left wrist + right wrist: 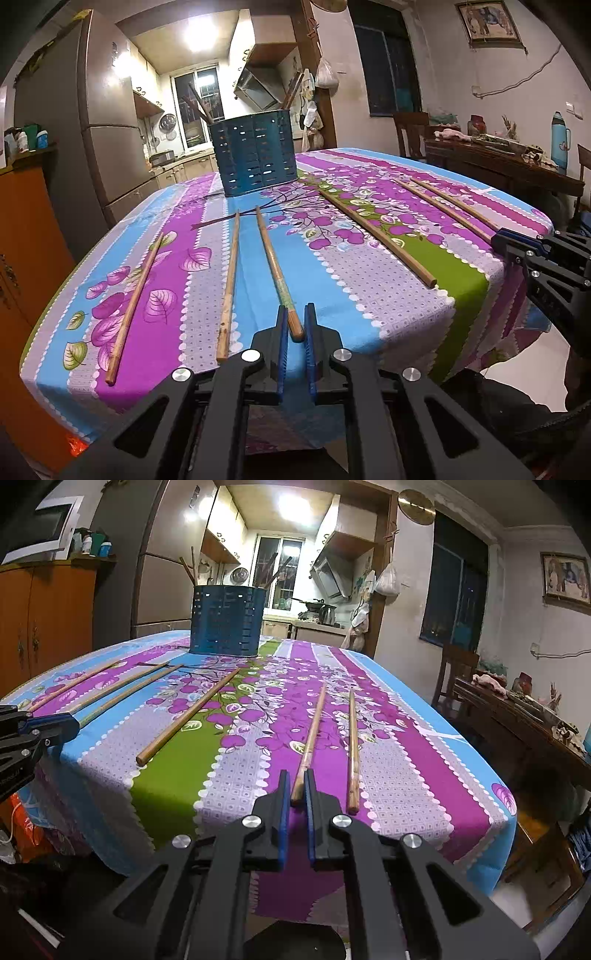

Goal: Organize utensils
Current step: 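Close the left gripper on a wooden chopstick while the right gripper grasps another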

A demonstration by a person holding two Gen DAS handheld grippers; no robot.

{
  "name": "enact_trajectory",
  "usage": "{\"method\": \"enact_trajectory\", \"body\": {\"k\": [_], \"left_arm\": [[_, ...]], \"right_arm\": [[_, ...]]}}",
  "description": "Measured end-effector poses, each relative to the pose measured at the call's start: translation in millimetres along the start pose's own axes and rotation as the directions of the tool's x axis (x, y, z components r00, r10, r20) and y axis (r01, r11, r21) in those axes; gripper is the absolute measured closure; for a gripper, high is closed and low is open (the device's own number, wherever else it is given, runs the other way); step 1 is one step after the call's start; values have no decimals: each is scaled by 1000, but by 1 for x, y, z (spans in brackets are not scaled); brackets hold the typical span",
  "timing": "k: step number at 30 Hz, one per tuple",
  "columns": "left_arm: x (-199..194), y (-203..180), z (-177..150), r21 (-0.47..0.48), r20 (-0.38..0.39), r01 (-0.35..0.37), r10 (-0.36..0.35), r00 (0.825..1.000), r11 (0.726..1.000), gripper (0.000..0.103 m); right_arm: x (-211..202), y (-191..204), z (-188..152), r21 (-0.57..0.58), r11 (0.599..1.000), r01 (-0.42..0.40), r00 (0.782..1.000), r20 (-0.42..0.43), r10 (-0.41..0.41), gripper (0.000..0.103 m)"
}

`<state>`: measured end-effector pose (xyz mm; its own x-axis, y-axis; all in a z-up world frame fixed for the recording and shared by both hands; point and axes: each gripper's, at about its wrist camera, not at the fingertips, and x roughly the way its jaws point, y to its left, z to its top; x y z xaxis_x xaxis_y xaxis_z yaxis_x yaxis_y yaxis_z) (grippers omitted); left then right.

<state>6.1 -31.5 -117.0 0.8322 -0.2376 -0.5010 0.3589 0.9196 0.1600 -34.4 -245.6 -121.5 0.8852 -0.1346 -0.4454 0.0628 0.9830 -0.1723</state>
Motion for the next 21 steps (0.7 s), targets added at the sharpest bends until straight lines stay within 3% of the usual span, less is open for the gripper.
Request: {"method": "enact_trajectory", "body": {"k": [8, 21], "left_arm": [[-7, 2, 2, 20, 25, -36, 35, 999, 999, 95], [-29, 1, 20, 111, 150, -78, 61, 987, 991, 95]], "right_arm": [[-2, -3, 3, 23, 1000, -9, 1000, 0, 9, 97], [-27, -6, 29, 1, 1000, -7, 996, 93, 7, 98]]}}
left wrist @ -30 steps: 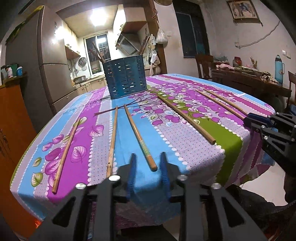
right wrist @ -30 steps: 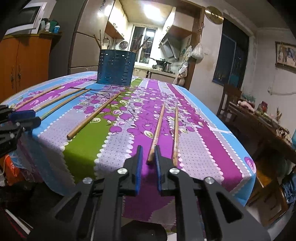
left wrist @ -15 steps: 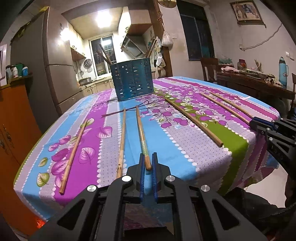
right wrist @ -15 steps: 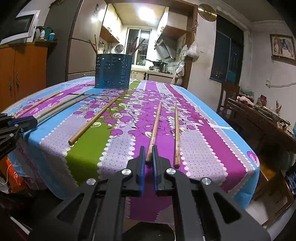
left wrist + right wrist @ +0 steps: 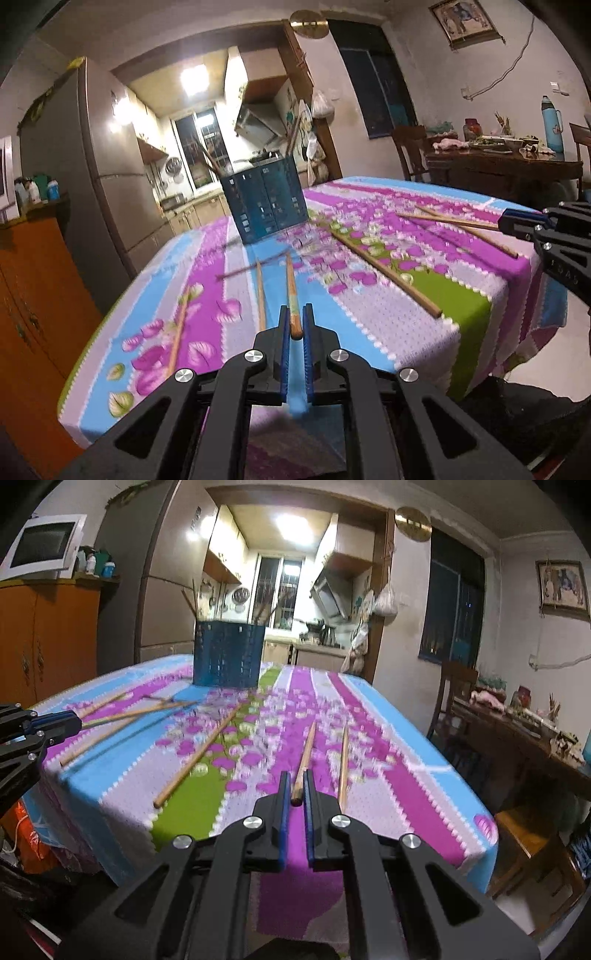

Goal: Organize utensils
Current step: 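Close the left gripper on a wooden chopstick while the right gripper grasps another, then lift both held chopsticks upright and carry them over the blue slotted holder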

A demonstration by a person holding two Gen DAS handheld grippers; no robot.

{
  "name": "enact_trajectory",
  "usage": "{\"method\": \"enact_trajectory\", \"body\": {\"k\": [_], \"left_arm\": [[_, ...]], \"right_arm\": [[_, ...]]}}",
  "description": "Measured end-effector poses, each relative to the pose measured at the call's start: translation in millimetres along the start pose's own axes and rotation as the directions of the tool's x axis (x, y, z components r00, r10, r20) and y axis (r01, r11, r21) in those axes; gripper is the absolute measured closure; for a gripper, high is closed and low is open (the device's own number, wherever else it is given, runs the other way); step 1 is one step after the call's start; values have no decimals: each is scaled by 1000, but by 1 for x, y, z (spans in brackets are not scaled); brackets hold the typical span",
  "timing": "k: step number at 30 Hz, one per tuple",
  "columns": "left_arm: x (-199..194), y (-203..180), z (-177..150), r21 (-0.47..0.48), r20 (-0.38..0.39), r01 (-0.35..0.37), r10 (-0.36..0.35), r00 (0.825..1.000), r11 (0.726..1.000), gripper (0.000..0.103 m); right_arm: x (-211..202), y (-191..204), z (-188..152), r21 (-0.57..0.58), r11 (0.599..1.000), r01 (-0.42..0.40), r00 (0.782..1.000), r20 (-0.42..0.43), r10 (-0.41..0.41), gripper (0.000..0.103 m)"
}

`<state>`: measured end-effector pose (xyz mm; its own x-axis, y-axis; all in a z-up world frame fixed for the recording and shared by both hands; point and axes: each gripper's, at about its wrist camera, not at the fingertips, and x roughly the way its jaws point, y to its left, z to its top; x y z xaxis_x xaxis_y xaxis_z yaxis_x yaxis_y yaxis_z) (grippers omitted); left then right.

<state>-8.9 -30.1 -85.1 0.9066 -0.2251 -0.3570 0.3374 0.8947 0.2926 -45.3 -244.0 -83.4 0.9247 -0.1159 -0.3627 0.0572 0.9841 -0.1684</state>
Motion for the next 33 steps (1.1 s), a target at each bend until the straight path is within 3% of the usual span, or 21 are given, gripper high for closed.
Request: {"method": "enact_trajectory", "body": {"k": [10, 16, 22, 33], "left_arm": [[-14, 6, 19, -6, 75, -17, 18, 997, 1000, 95], [-6, 14, 32, -19, 78, 6, -5, 997, 1000, 95], [5, 38, 69, -69, 93, 68, -62, 994, 995, 95], [31, 76, 133, -107, 172, 104, -84, 981, 989, 95]], "right_arm": [[-13, -7, 23, -10, 1000, 8, 997, 74, -8, 98], [-4, -16, 41, 17, 999, -42, 998, 56, 41, 98], [2, -35, 77, 47, 995, -86, 993, 87, 82, 98], [31, -48, 138, 20, 992, -124, 981, 152, 120, 98]]}}
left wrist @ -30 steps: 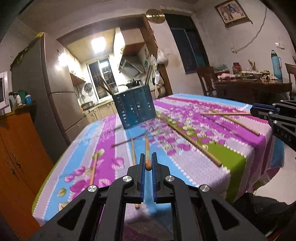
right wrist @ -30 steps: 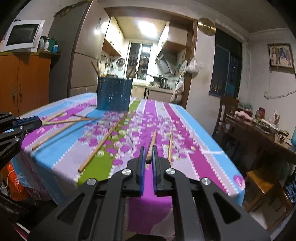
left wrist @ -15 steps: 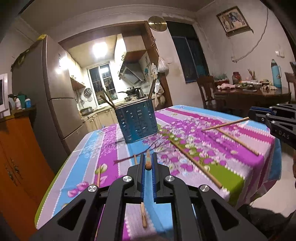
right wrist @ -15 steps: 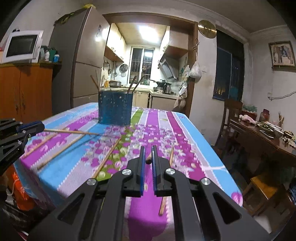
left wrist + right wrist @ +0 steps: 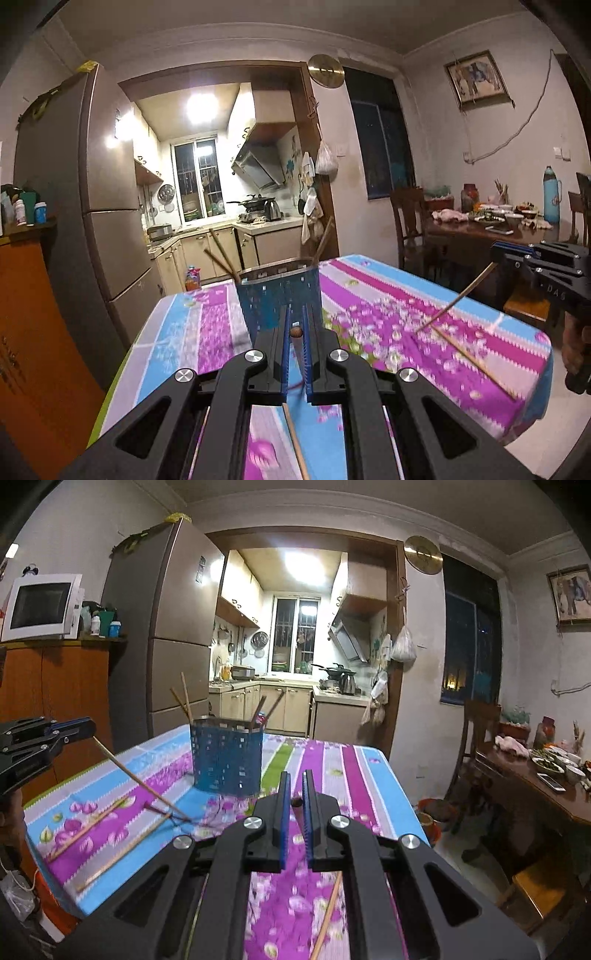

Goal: Organize utensils
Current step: 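Lift both held chopsticks upright and carry them over the blue slotted holder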

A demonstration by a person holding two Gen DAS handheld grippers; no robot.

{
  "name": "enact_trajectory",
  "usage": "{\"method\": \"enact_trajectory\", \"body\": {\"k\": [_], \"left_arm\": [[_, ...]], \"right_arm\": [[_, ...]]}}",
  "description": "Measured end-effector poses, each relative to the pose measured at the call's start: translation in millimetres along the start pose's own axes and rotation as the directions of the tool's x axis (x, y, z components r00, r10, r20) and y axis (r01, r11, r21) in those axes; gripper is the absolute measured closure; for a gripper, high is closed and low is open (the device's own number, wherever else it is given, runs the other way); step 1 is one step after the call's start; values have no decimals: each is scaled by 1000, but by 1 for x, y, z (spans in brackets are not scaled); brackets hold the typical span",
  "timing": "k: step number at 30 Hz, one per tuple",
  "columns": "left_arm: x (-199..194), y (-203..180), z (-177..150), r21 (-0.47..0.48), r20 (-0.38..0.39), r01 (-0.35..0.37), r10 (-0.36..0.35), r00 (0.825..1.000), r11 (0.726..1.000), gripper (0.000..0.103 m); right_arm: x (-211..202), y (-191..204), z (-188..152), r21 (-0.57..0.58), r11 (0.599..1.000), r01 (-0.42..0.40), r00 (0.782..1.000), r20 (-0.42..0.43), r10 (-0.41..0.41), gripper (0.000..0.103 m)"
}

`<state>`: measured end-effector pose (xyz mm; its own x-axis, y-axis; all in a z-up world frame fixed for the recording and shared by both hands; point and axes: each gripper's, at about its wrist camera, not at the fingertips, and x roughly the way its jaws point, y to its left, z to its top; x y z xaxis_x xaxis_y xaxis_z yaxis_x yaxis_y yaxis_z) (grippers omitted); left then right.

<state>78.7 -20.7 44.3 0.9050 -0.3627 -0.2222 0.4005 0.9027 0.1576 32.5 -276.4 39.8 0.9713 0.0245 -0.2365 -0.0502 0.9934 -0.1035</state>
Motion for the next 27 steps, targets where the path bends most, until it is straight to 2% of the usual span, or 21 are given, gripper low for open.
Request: {"method": "enact_trajectory", "body": {"k": [7, 14, 27], "left_arm": [[23, 13, 24, -29, 10, 42, -42, 999, 999, 95], [36, 16, 40, -21, 27, 50, -50, 998, 999, 95], [43, 27, 54, -50, 27, 107, -105, 994, 993, 95]], "right_arm": [[19, -2, 26, -7, 999, -35, 999, 13, 35, 98], [28, -4, 41, -8, 999, -52, 998, 24, 52, 98], [35, -8, 54, 10, 998, -69, 997, 35, 68, 98]]}}
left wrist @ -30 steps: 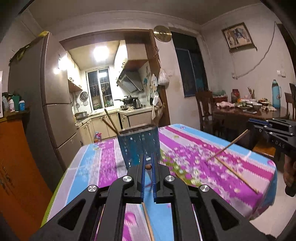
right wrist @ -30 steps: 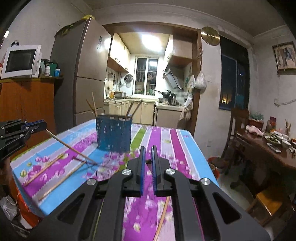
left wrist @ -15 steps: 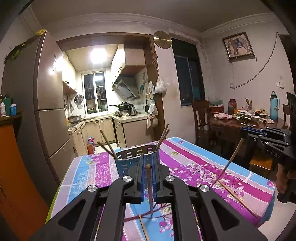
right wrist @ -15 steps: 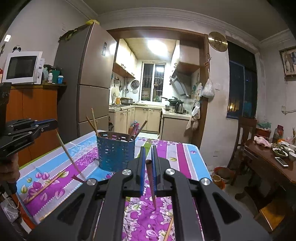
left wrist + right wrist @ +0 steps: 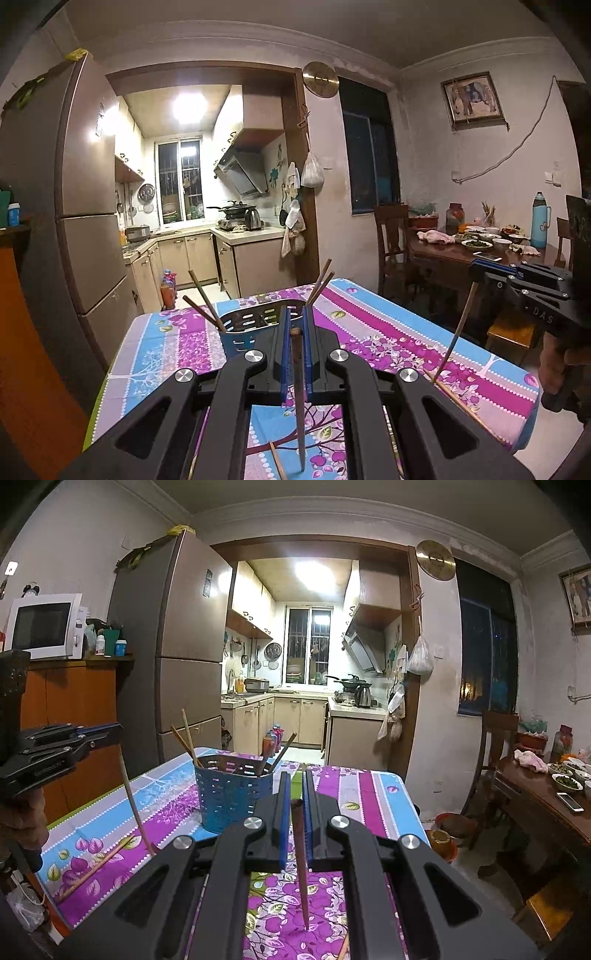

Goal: Organize utensils
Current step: 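Lift both held chopsticks upright and carry them over the blue slotted holder, then lower both chopsticks into the slotted holder and open both grippers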

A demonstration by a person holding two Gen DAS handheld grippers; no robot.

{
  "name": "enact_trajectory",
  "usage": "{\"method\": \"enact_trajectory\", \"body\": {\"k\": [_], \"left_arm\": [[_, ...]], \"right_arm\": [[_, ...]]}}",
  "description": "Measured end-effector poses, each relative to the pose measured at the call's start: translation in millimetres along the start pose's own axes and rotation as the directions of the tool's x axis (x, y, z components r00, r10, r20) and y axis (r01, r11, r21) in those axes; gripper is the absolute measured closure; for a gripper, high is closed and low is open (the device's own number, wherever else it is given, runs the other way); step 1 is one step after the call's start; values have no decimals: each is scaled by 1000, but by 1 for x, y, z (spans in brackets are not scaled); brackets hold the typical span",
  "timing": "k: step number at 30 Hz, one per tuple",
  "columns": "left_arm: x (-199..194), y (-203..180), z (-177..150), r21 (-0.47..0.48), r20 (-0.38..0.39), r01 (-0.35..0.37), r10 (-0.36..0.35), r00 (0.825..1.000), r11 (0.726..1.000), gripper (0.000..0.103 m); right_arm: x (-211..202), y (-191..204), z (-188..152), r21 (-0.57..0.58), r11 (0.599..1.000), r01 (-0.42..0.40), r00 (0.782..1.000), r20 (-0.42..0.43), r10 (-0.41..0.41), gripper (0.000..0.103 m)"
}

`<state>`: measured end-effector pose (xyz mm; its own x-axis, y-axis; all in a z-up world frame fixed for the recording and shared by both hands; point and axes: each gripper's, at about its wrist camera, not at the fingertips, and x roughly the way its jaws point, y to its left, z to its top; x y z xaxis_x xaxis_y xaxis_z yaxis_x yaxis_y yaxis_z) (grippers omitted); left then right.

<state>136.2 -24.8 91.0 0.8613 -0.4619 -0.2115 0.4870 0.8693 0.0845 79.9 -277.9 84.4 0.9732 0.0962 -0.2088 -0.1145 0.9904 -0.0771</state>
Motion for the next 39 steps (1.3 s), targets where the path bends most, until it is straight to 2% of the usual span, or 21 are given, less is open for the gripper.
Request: {"method": "enact_trajectory", "body": {"k": [7, 18, 22, 25, 32, 37, 39], "left_arm": [[-5, 5, 2, -10, 10, 19, -19, 1000, 1000, 95], [-3, 8, 18, -22, 41, 35, -34, 999, 999, 95], [5, 15, 37, -39, 67, 34, -31, 997, 999, 95], [17, 23, 64, -53, 104, 22, -16, 994, 998, 95], [55, 43, 136, -73, 216, -63, 77, 973, 995, 95], [91, 45, 166, -67, 289, -165, 178, 941, 984, 95], [104, 47, 169, -74, 297, -177, 191, 935, 981, 96]], "right_arm": [[-4, -1, 4, 23, 999, -31, 1000, 4, 31, 98], [6, 10, 25, 58, 989, -135, 991, 3, 135, 98], [23, 19, 44, 75, 980, -185, 983, 7, 185, 98], [39, 27, 68, 74, 975, -209, 978, 35, 207, 98], [80, 38, 139, 60, 978, -202, 970, 147, 191, 98], [119, 35, 162, 91, 979, -184, 968, 191, 164, 98], [134, 34, 163, 106, 979, -175, 969, 194, 152, 98]]}}
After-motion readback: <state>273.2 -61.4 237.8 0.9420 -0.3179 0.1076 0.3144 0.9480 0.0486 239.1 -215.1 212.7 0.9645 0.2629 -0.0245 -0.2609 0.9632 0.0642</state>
